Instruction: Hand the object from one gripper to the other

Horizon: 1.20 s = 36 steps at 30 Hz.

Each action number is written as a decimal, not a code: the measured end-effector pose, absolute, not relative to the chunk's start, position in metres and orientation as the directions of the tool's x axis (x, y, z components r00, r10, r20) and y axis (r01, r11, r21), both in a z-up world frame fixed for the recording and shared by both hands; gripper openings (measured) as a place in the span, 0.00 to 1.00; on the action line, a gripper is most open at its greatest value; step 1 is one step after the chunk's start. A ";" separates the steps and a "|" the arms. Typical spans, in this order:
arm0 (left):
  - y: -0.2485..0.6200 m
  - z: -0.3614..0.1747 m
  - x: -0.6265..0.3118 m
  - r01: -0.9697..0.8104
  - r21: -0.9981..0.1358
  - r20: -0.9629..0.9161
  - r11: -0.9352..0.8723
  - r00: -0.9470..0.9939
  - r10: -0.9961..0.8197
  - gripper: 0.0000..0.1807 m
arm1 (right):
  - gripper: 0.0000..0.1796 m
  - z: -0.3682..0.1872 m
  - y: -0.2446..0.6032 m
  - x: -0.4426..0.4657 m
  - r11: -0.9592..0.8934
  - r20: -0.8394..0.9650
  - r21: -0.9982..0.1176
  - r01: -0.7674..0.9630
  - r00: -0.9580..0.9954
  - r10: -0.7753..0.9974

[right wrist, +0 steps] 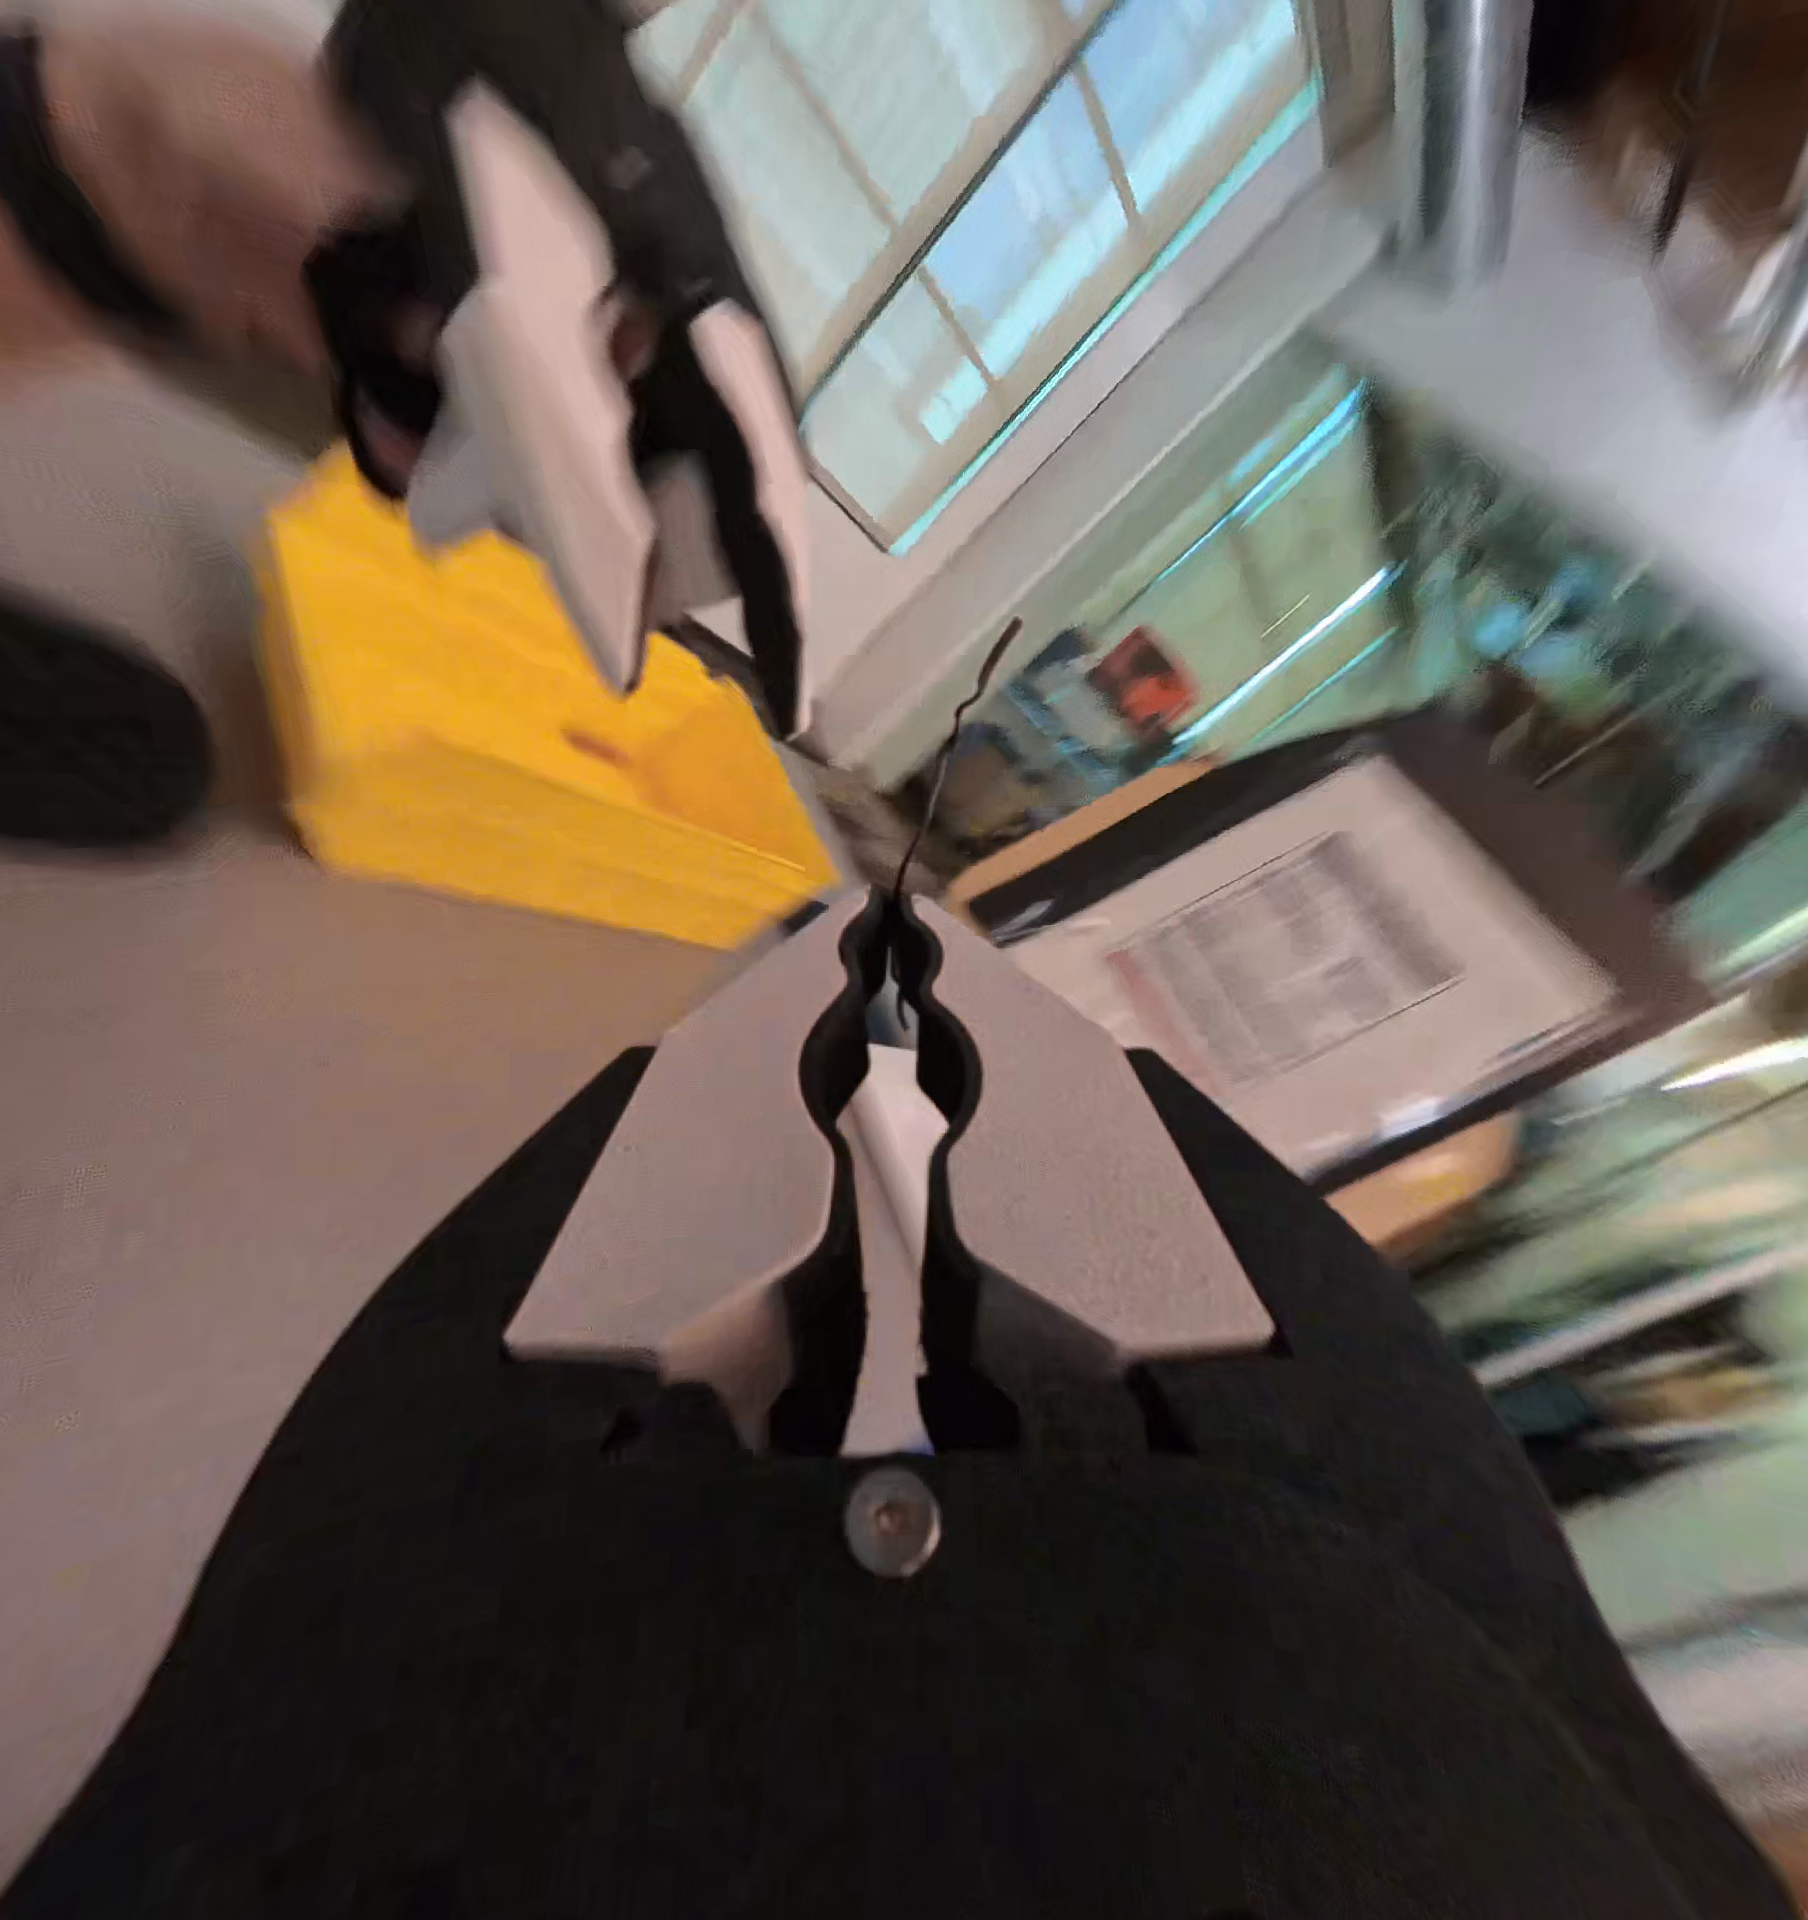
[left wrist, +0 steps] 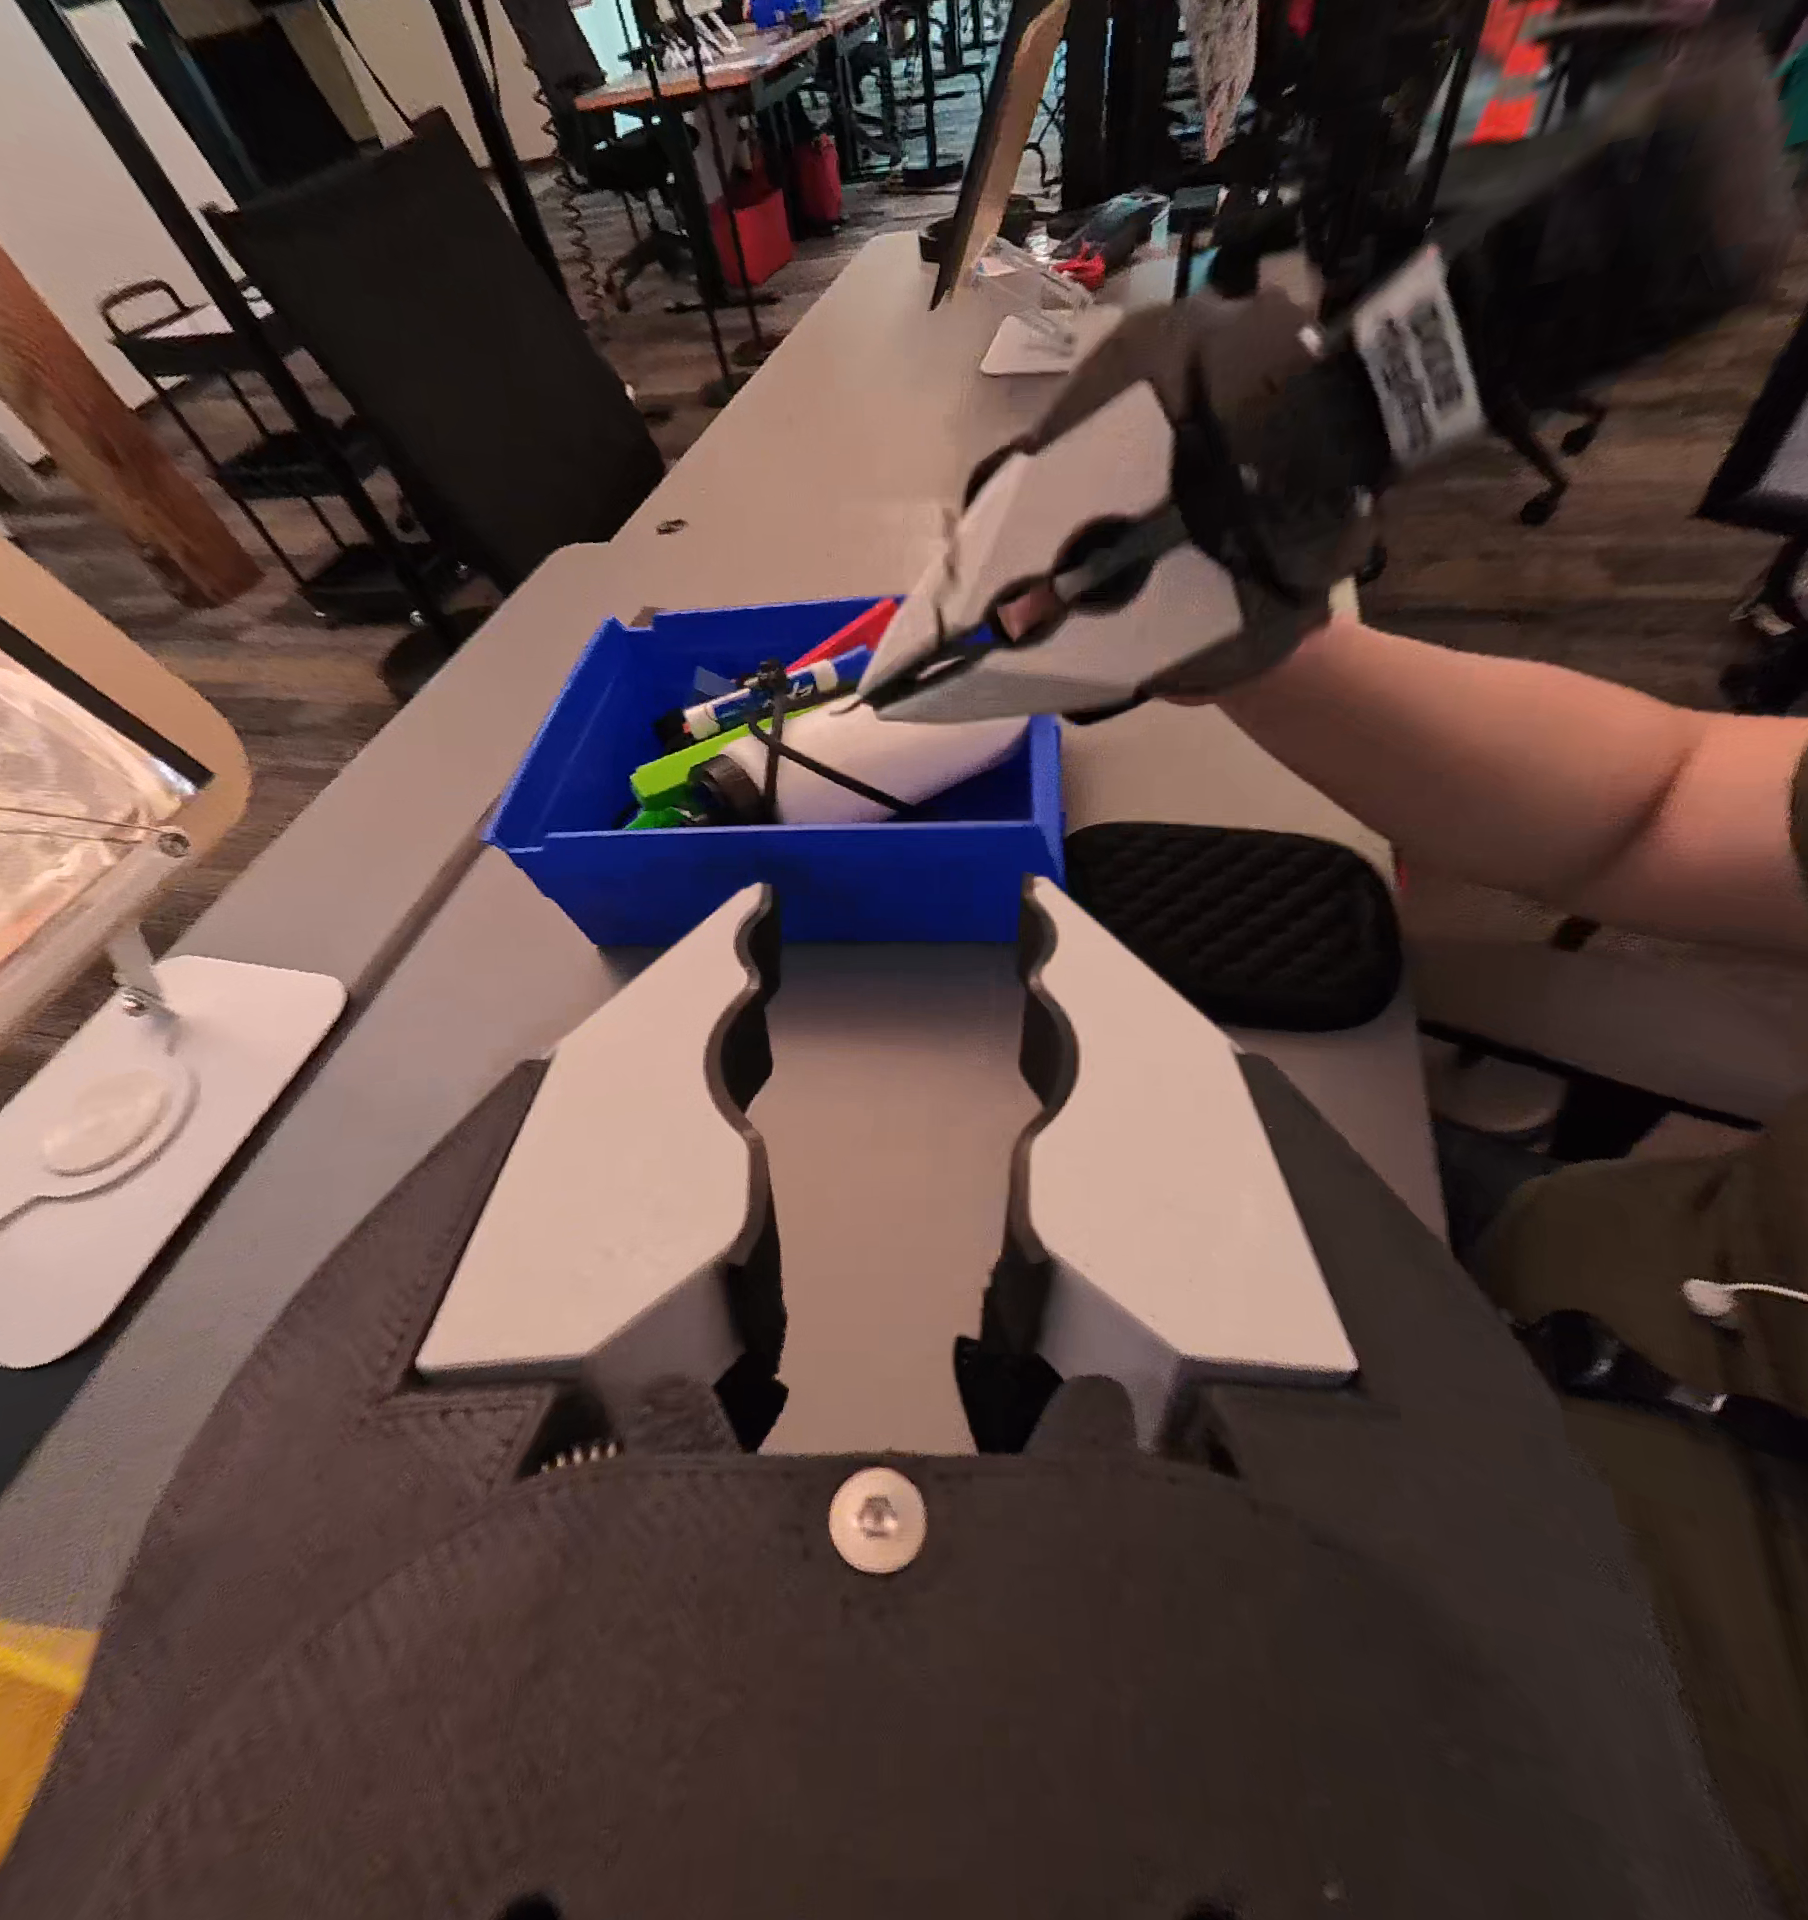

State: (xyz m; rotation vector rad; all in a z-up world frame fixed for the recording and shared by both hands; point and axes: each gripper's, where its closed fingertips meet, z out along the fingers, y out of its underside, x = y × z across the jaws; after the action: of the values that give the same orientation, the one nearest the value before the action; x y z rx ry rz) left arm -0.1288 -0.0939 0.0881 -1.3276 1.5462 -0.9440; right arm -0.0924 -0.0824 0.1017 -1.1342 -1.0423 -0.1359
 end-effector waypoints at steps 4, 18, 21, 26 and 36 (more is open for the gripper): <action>-0.114 0.097 -0.124 -0.309 -0.948 -0.040 0.075 -0.121 -0.992 0.29 | 0.00 0.100 -0.092 -0.095 0.483 0.993 -0.063 0.873 0.105 -0.060; -0.125 0.090 -0.090 -0.324 -0.935 -0.128 0.145 -0.073 -0.989 0.12 | 0.00 0.091 -0.096 -0.087 0.328 0.994 0.087 0.941 -0.058 -0.096; -0.123 0.085 -0.086 -0.335 -0.929 -0.142 0.158 -0.071 -0.987 0.07 | 0.00 0.094 -0.096 -0.085 0.315 0.993 0.083 0.945 -0.052 -0.103; -0.122 0.089 -0.083 -0.296 -0.939 -0.163 0.177 -0.073 -0.984 0.02 | 0.00 0.093 -0.096 -0.083 0.316 0.994 0.081 0.945 -0.052 -0.101; -0.119 0.107 -0.086 -0.179 -0.951 -0.246 0.251 -0.046 -0.968 0.00 | 0.12 0.110 -0.101 -0.063 0.335 0.967 -0.176 0.926 0.226 -0.118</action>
State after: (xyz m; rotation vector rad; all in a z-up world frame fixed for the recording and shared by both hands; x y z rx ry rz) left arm -0.0862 -0.1186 0.1074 -1.1371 1.4685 -0.9427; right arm -0.0627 -0.1007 0.1100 -0.9509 -1.0869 -0.8936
